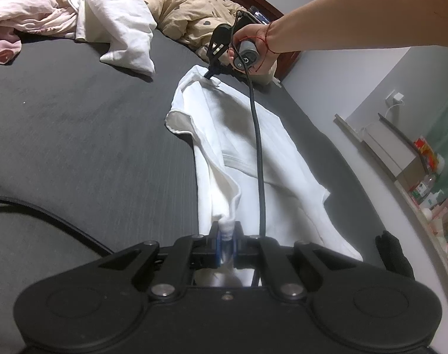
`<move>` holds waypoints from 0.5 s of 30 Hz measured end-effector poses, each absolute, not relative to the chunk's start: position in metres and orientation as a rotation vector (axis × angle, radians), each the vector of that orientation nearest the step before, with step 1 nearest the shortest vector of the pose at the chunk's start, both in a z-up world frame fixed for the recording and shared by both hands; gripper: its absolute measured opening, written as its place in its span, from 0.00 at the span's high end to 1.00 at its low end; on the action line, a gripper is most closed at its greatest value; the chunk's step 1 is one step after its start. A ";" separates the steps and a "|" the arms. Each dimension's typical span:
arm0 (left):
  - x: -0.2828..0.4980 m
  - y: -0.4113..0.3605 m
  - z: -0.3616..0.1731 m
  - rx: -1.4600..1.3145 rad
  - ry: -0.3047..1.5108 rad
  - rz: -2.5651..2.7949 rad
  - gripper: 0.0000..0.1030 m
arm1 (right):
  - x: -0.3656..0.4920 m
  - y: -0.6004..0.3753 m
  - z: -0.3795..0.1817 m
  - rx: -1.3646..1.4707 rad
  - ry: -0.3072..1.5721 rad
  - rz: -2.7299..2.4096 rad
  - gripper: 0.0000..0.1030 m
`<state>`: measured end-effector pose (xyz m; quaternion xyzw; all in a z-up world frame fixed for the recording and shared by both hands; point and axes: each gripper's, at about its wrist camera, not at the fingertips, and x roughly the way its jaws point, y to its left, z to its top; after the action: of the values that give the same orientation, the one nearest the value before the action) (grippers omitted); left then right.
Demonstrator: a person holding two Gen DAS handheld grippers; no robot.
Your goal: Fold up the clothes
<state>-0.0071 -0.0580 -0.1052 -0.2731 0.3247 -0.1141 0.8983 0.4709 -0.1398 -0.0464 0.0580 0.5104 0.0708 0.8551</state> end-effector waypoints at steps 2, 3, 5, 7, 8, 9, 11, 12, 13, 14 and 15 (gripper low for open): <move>-0.007 -0.059 -0.105 -0.562 0.672 -0.236 0.93 | 0.470 -0.137 -0.041 0.117 1.063 0.170 1.00; -0.008 -0.059 -0.105 -0.560 0.671 -0.236 0.93 | 0.470 -0.135 -0.038 0.115 1.060 0.179 1.00; -0.008 -0.060 -0.104 -0.555 0.670 -0.237 0.93 | 0.470 -0.134 -0.034 0.124 1.069 0.181 1.00; -0.009 -0.060 -0.104 -0.552 0.670 -0.238 0.93 | 0.472 -0.135 -0.033 0.132 1.111 0.143 0.99; -0.009 -0.060 -0.104 -0.550 0.671 -0.240 0.93 | 0.471 -0.133 -0.032 0.095 1.102 0.122 0.99; -0.009 -0.061 -0.104 -0.548 0.671 -0.242 0.93 | 0.470 -0.131 -0.031 0.059 1.093 0.100 0.99; -0.009 -0.061 -0.104 -0.546 0.671 -0.243 0.93 | 0.470 -0.131 -0.033 0.035 1.106 0.074 0.91; -0.009 -0.061 -0.104 -0.546 0.671 -0.243 0.93 | 0.470 -0.132 -0.035 0.052 1.117 0.070 0.79; -0.009 -0.060 -0.104 -0.547 0.672 -0.243 0.93 | 0.470 -0.134 -0.036 0.077 1.121 0.074 0.70; -0.008 -0.060 -0.104 -0.549 0.673 -0.242 0.93 | 0.470 -0.136 -0.037 0.101 1.124 0.076 0.52; -0.008 -0.060 -0.104 -0.549 0.673 -0.242 0.93 | 0.470 -0.136 -0.038 0.115 1.122 0.077 0.45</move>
<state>-0.0081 -0.0596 -0.1044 -0.2654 0.3254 -0.1169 0.9000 0.4696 -0.1362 -0.0380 0.0544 0.5316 0.0367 0.8444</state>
